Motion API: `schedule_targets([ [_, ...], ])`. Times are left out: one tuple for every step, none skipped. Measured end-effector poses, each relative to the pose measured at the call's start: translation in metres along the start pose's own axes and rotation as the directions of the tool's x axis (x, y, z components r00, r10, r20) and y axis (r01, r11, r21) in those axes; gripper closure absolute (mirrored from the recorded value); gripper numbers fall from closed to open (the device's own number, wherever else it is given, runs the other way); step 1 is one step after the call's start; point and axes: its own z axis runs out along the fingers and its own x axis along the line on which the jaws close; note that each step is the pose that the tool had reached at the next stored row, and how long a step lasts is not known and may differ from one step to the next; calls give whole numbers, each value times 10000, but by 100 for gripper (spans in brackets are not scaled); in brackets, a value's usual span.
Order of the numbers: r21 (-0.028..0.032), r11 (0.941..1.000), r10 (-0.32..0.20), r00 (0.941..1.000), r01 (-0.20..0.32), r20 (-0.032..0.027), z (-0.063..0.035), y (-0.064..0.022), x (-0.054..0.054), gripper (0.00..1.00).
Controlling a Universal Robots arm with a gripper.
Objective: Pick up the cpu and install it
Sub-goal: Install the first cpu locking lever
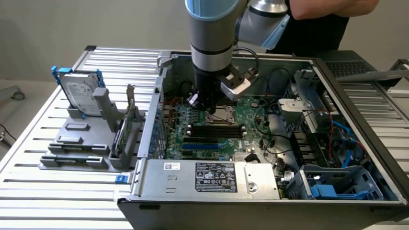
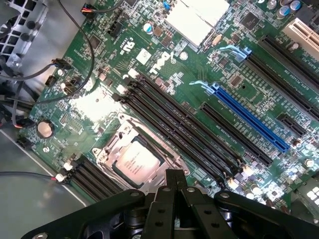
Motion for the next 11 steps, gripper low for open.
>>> schedule_targets([
  [2,10000,18,10000,-18,6,-7,6,-4,89],
  [3,10000,34,10000,-34,10,-11,11,-8,89],
  [4,10000,48,10000,-48,13,-14,15,-12,89],
  [4,10000,60,10000,-60,13,-15,19,-16,89],
  [3,10000,65,10000,-65,13,-15,20,-19,89],
  [2,10000,68,10000,-68,14,-16,21,-20,89],
  [1,10000,70,10000,-70,15,-16,20,-22,89],
  [0,10000,70,10000,-70,16,-16,19,-23,89],
  [-1,10000,70,10000,-70,16,-16,18,-26,89],
  [-1,10000,70,10000,-70,17,-17,16,-31,89],
  [1,10000,71,10000,-71,20,-18,16,-36,89],
])
